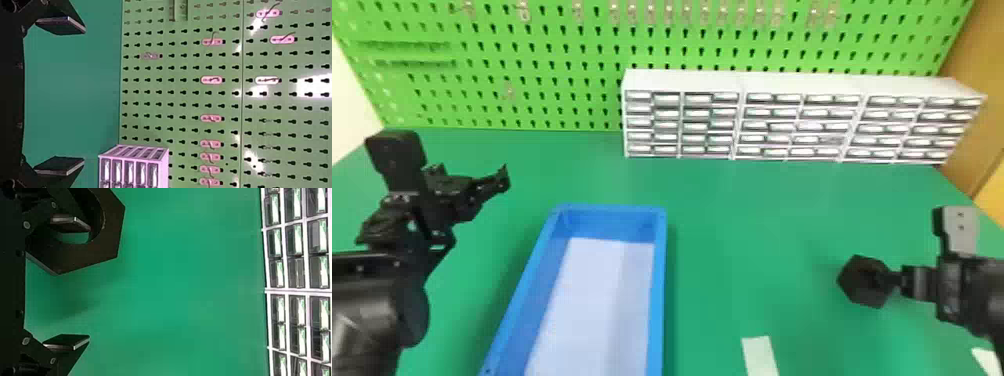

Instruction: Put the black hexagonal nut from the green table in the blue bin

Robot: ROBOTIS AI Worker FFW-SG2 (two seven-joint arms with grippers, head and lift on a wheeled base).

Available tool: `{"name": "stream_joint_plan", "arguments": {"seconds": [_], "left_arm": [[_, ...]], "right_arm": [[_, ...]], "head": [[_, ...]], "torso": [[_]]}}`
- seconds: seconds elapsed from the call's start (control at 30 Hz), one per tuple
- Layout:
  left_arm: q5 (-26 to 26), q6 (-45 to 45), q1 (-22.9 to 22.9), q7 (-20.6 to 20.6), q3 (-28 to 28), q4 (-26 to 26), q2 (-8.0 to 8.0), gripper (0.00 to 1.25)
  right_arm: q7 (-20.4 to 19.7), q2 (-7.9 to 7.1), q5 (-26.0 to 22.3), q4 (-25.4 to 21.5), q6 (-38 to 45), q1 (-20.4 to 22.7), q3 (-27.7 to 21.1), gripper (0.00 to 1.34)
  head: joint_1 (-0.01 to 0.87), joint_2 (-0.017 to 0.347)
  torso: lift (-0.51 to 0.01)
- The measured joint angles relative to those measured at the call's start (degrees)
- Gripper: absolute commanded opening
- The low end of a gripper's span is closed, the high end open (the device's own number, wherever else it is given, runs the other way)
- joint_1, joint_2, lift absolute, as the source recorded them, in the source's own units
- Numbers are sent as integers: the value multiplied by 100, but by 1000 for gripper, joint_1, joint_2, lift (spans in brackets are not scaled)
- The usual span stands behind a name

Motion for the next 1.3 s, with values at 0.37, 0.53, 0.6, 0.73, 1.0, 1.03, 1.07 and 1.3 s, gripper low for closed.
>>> {"name": "stream_joint_plan", "arguments": {"seconds": [0.37,0.53,0.6,0.73,1.0,1.03,1.07,1.3], "left_arm": [[-4,0,-2,-1,-4,3,0,1138],[-4,0,-2,-5,-4,3,0,1138],[-4,3,-2,-9,-4,3,0,1138],[-8,9,-2,-18,-4,3,0,1138],[-21,9,-2,-35,2,3,0,1138],[-21,10,-2,-36,3,3,0,1138],[-21,12,-2,-36,4,3,0,1138],[-21,18,-2,-45,13,3,0,1138]], "right_arm": [[0,-11,44,7,9,-32,47,614],[1,-29,75,6,14,-34,106,448],[0,-36,91,5,14,-36,132,437],[0,-52,109,6,-5,-39,197,416],[0,-76,145,6,-84,-39,312,319],[0,-80,152,5,-86,-39,324,319],[0,-85,160,4,-89,-39,341,319],[0,-93,184,-1,-115,-39,378,319]], "head": [[666,32],[666,32],[666,32],[666,32],[666,32],[666,32],[666,32],[666,32]], "torso": [[-100],[-100],[-100],[-100],[-100],[-100],[-100],[-100]]}}
